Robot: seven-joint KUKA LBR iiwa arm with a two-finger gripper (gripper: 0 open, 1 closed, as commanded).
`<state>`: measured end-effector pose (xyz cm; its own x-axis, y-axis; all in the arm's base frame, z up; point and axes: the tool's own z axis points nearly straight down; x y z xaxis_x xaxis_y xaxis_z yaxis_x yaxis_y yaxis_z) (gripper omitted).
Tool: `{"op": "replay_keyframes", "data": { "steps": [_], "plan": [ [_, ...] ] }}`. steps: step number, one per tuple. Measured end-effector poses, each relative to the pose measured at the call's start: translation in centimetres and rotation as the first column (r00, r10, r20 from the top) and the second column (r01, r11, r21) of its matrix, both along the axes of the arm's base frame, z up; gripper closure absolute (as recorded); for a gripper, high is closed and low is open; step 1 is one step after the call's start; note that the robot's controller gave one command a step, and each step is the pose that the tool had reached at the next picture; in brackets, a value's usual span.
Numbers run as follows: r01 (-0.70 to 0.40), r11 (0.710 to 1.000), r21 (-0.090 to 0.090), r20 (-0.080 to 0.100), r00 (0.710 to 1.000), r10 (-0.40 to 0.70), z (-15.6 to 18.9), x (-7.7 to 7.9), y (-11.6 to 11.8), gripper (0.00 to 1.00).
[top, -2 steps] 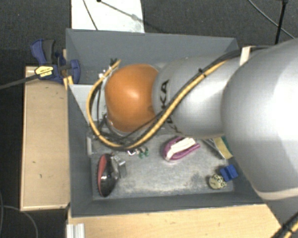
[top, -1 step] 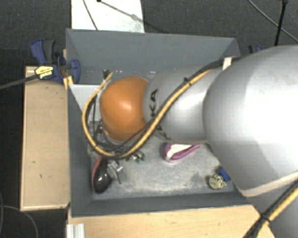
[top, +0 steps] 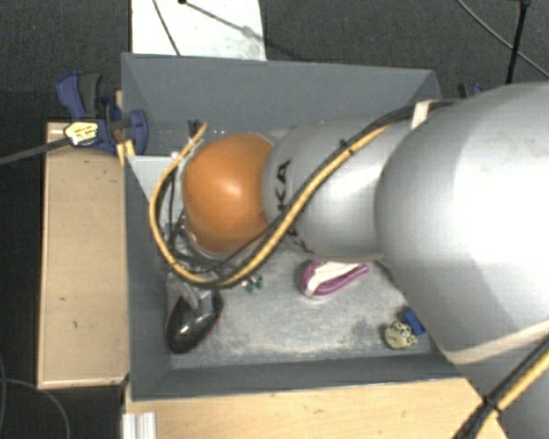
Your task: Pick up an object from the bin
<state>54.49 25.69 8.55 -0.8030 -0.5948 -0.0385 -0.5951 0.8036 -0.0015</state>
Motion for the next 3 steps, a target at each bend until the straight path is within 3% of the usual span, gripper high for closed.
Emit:
{"op": "replay_keyframes", "data": {
  "steps": [1,2,3],
  "plan": [
    [0.002,1.0,-0.009,-0.008,1.0,-0.002,-0.5,-0.2,-0.4,0.0],
    [-0.167,0.986,-0.023,-0.032,0.986,0.167,4.8,-4.3,-3.8,0.0],
    [-0.229,0.973,-0.018,-0.023,0.973,0.228,-1.6,2.1,-2.9,0.0]
  ]
}}
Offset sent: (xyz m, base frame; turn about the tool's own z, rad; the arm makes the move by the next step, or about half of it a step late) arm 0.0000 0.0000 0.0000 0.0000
